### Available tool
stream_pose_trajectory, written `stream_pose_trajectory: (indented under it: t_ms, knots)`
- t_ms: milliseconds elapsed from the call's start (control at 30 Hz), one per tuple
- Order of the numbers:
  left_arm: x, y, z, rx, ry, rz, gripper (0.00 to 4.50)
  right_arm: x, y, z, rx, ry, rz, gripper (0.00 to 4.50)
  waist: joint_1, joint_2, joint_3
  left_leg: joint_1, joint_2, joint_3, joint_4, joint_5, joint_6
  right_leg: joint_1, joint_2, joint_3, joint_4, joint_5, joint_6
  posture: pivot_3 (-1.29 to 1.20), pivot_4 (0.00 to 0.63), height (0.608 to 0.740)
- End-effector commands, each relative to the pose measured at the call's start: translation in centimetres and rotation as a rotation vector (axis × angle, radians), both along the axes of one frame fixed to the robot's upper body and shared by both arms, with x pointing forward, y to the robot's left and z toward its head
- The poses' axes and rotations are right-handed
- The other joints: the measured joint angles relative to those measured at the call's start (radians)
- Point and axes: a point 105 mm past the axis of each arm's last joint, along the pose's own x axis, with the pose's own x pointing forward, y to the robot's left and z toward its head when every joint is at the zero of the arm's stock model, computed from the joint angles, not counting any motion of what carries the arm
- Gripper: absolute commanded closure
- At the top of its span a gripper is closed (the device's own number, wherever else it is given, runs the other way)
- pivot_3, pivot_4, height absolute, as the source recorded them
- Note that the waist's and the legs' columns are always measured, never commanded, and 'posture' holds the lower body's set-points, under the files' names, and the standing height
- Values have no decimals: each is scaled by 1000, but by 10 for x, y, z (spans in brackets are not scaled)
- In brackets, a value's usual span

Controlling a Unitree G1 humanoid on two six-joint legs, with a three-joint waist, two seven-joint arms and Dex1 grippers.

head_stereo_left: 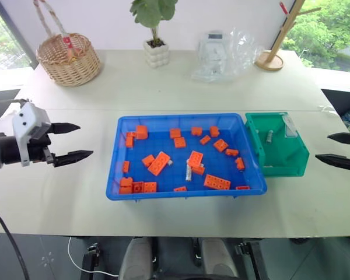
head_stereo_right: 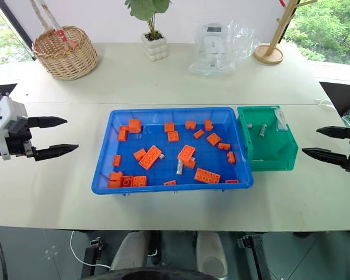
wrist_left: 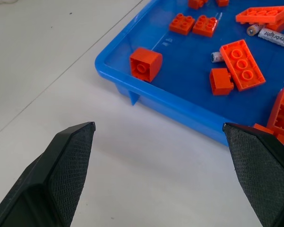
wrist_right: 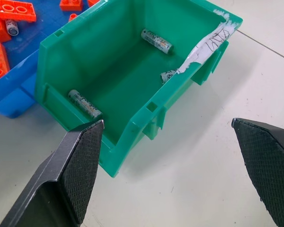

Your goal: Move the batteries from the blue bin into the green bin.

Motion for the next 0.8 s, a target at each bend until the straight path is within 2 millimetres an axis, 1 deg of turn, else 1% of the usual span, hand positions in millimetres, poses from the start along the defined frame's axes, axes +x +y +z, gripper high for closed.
stream_pose_trajectory:
  t_ms: [33,367,467,533,667,767,800]
  knots:
    - [-2,-1,14,29,-75,-14,0,1,-1,10,-12,-40,10,54,0,0,0,0,0,0,0,0,0,0,0,0,0,0,0,0,150,736]
    - [-1,-1,12,9,-68,10,0,5,-4,10,-10,-56,-9,54,0,0,0,0,-1,1,0,0,0,0,0,0,0,0,0,0,150,736]
    - [-1,-4,13,-13,-58,1,0,5,-5,9,6,-41,-9,54,-1,0,0,1,-1,1,0,0,0,0,0,0,1,0,0,0,150,736]
    - [-1,-8,15,-26,-61,-13,0,9,-5,12,-14,-60,-12,54,-1,0,0,1,-1,1,0,0,0,0,0,0,1,0,0,0,150,736]
    - [-2,-14,17,-50,-64,-26,0,17,-4,25,-29,-114,-20,54,-2,0,0,1,-1,1,1,0,0,0,0,1,2,0,0,0,150,736]
    - [-8,-22,15,-52,-43,-72,0,26,8,41,5,-154,18,54,-4,0,0,1,-1,1,1,0,0,0,1,1,2,0,0,0,150,736]
    - [-9,-26,14,-52,-37,-92,0,30,16,48,25,-168,37,54,-4,0,0,1,-1,1,1,0,0,0,1,1,3,0,0,0,150,736]
